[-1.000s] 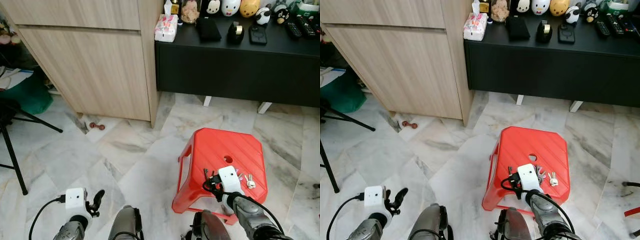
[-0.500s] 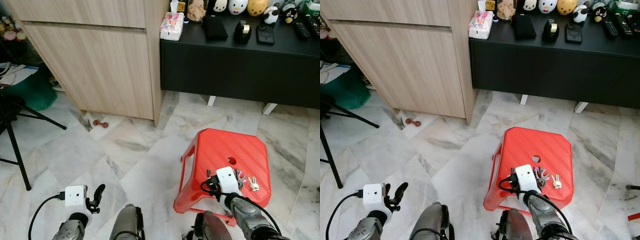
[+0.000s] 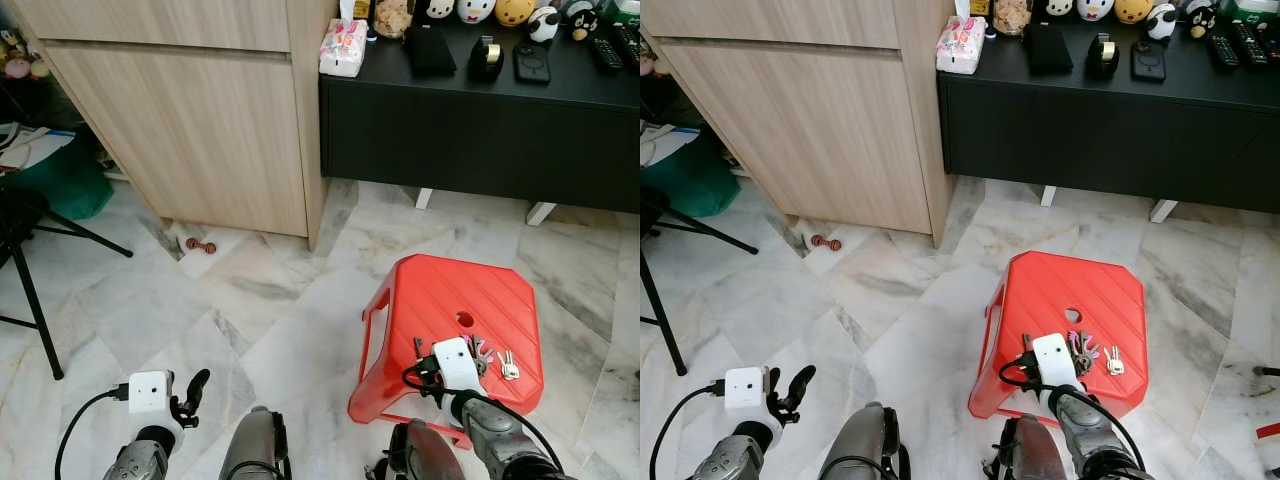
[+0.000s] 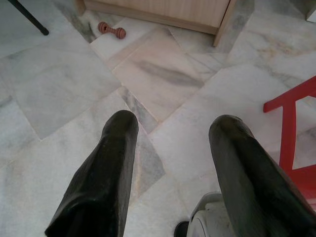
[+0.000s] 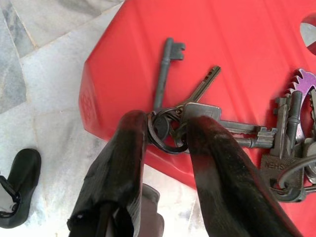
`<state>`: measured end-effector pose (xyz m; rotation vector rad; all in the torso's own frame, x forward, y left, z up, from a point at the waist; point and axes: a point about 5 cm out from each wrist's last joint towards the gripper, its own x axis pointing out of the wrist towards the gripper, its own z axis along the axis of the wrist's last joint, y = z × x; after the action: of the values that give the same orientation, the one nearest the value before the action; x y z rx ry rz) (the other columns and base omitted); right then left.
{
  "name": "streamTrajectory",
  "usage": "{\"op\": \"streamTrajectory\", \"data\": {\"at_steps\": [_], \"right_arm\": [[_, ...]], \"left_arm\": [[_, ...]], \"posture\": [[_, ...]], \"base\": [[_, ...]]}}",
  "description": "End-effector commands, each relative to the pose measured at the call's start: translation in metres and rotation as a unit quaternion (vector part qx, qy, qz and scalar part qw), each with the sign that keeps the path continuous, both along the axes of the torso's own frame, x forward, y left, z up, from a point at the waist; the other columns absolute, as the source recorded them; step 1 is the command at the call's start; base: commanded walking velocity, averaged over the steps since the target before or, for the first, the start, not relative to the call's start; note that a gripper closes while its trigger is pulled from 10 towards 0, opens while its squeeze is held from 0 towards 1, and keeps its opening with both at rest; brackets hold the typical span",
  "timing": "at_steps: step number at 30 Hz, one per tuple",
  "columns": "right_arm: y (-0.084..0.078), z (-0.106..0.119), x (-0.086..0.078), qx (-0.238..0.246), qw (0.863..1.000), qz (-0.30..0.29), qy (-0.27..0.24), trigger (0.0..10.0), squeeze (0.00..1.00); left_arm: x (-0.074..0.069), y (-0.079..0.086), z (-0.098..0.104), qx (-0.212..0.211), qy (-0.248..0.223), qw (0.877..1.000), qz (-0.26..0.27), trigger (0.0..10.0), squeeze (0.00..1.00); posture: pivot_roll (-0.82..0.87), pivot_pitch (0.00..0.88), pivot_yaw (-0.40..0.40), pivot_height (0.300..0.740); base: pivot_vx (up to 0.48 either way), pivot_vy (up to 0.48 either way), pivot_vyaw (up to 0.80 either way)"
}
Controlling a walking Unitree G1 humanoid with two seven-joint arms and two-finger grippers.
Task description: Hang keys on a hook
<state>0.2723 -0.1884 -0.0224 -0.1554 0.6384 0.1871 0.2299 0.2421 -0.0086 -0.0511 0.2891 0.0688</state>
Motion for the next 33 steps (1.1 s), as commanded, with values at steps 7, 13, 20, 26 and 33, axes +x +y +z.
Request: {"op": "streamTrajectory", "data": {"at_steps": [7, 13, 20, 26, 33], "right_arm": [[-0.008, 0.0, -0.001, -0.005, 1.0, -0.017, 0.002, 10.0, 0.0], [-0.009, 0.007, 0.006, 0.001, 1.0, -0.023, -0.021, 10.0, 0.0], [-0.008, 0.015, 0.014, 0.002, 0.999, -0.02, -0.039, 10.0, 0.0], [-0.004, 0.015, 0.015, 0.005, 0.999, -0.016, -0.042, 10.0, 0.0], [0.0, 0.014, 0.013, 0.006, 0.999, -0.003, -0.044, 10.0, 0.0]], "left_arm": [[-0.01, 0.001, -0.009, -0.008, 0.026, 1.0, 0.006, 10.0, 0.0], [-0.01, 0.001, -0.009, -0.008, 0.028, 1.0, 0.007, 10.0, 0.0], [-0.01, 0.002, -0.01, -0.008, 0.03, 0.999, 0.008, 10.0, 0.0], [-0.009, 0.001, -0.011, -0.01, 0.032, 0.999, 0.01, 10.0, 0.0], [-0.008, 0.001, -0.011, -0.007, 0.034, 0.999, 0.008, 10.0, 0.0]], "posture": [[0.2, 0.241, 0.009, 0.642], [0.2, 0.241, 0.008, 0.642], [0.2, 0.238, 0.004, 0.642], [0.2, 0.236, 0.001, 0.642], [0.19, 0.23, -0.002, 0.642]], "base": [[0.0, 0.0, 0.0], [0.0, 0.0, 0.0], [0.0, 0.0, 0.0], [0.0, 0.0, 0.0], [0.0, 0.0, 0.0]]}}
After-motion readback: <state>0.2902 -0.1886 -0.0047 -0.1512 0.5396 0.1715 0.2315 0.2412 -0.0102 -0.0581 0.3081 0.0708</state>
